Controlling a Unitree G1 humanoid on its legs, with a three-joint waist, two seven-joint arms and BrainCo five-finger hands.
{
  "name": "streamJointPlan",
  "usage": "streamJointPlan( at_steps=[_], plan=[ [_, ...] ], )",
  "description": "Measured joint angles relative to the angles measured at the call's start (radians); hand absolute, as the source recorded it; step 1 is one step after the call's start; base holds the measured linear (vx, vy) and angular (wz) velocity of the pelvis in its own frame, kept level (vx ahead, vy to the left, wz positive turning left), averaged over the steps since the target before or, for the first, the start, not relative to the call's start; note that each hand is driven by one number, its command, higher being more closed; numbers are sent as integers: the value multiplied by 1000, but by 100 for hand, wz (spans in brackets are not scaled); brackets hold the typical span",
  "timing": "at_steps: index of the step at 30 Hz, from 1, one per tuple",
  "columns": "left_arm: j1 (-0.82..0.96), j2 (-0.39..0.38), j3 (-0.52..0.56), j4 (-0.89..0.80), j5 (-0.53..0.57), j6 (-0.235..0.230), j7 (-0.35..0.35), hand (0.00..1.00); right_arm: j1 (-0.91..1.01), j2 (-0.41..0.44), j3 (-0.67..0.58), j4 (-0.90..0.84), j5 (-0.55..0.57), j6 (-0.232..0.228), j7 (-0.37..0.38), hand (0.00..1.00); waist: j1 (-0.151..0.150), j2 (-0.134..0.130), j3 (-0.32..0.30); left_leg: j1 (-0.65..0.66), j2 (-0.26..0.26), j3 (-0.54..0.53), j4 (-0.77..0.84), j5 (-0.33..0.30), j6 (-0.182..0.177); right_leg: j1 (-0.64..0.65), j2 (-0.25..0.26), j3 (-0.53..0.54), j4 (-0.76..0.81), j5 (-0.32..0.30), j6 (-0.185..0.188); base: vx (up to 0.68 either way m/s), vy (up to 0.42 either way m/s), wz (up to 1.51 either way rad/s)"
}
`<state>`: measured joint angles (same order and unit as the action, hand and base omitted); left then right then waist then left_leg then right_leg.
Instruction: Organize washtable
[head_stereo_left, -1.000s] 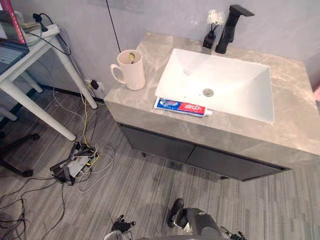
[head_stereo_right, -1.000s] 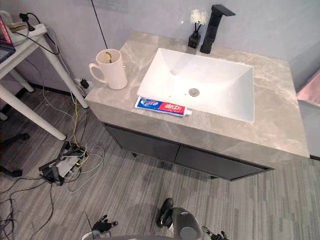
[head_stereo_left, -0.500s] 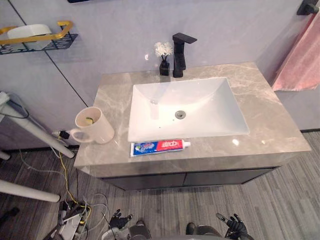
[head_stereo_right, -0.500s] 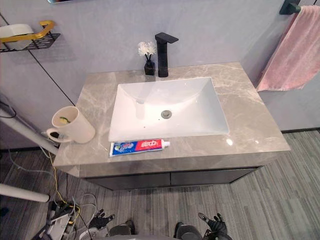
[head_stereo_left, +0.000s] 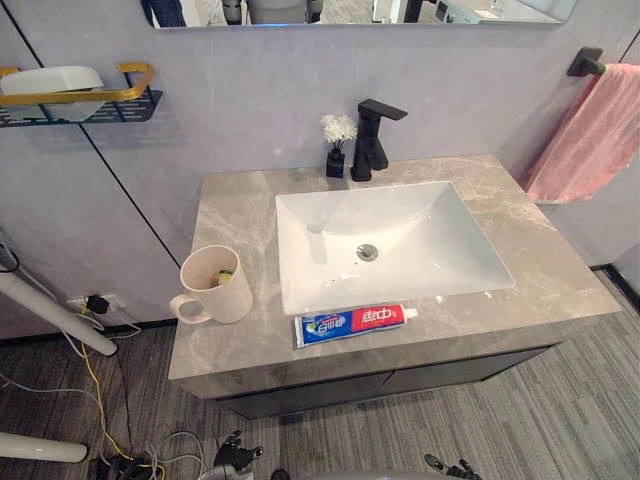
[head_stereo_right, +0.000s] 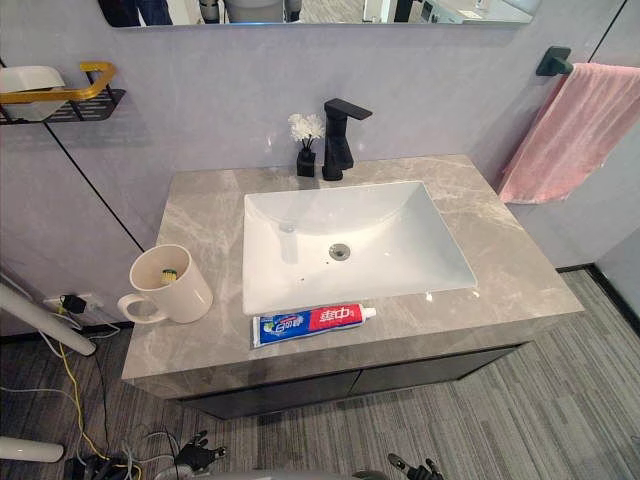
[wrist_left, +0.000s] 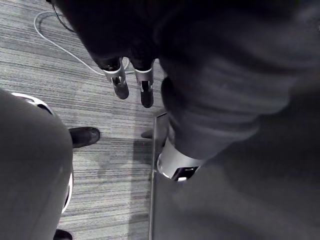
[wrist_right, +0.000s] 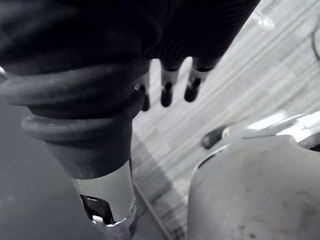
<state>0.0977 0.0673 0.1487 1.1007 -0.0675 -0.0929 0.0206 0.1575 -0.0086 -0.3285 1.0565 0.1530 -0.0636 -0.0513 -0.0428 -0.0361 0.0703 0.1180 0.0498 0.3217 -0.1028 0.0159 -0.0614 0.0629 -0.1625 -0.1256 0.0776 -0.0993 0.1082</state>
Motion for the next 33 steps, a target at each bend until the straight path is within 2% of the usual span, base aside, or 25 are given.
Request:
streamJointPlan(
  at_steps=[5,9,12,13,16,19,26,29,33],
  plan=[
    [-3,0,-10,1,2,1,-4,0,-13,-32,39,32,-52,13,31,0,2,-3,2,-11,-14,-27,-2,15,11,-16,-18,-16,34,-38,11,-92,-3,12],
    [-10,-4,-7,11,1,2,-21,0,-15,-46,41,61,-55,24,49,0,3,-1,-1,-47,-28,-93,-2,22,20,-3,-27,-68,13,-44,21,-27,7,49],
    [-10,-6,13,12,1,1,-21,0,-17,-41,31,82,-59,26,55,0,5,-9,-4,-43,-38,-131,-2,22,21,38,-29,-93,-13,-42,18,41,5,42],
    [-16,20,12,16,1,1,-21,0,-46,-27,53,116,-85,23,57,0,-6,-37,14,-34,2,-172,-2,36,3,87,27,-110,-27,-1,-15,-38,-5,6],
    [-17,18,11,15,1,1,-21,0,-46,-33,54,114,-85,23,57,0,-6,-28,20,-38,1,-178,-3,31,-2,82,26,-114,-28,-1,-15,-126,-14,-5],
    [-21,20,11,15,1,1,-21,0,-39,-35,51,106,-82,22,57,0,-4,-31,23,-59,3,-178,-3,29,-1,68,22,-115,-46,-8,-9,-187,-31,-7],
    [-28,17,11,9,-12,2,-21,0,23,-28,-40,98,-26,4,53,0,4,-24,26,-85,31,-107,-2,29,-1,53,40,-121,-60,-15,-8,-61,-15,7],
    [-27,17,11,9,-21,2,-20,0,60,-38,-150,98,22,4,37,0,4,-13,31,-83,54,-36,-1,39,-16,51,40,-119,-69,-9,-7,86,-17,-8],
    [-28,20,15,9,-21,2,-21,0,63,-56,-248,91,65,1,27,0,5,-15,31,-68,54,1,6,55,-18,55,37,-109,-70,-5,-10,190,9,-16]
  ],
)
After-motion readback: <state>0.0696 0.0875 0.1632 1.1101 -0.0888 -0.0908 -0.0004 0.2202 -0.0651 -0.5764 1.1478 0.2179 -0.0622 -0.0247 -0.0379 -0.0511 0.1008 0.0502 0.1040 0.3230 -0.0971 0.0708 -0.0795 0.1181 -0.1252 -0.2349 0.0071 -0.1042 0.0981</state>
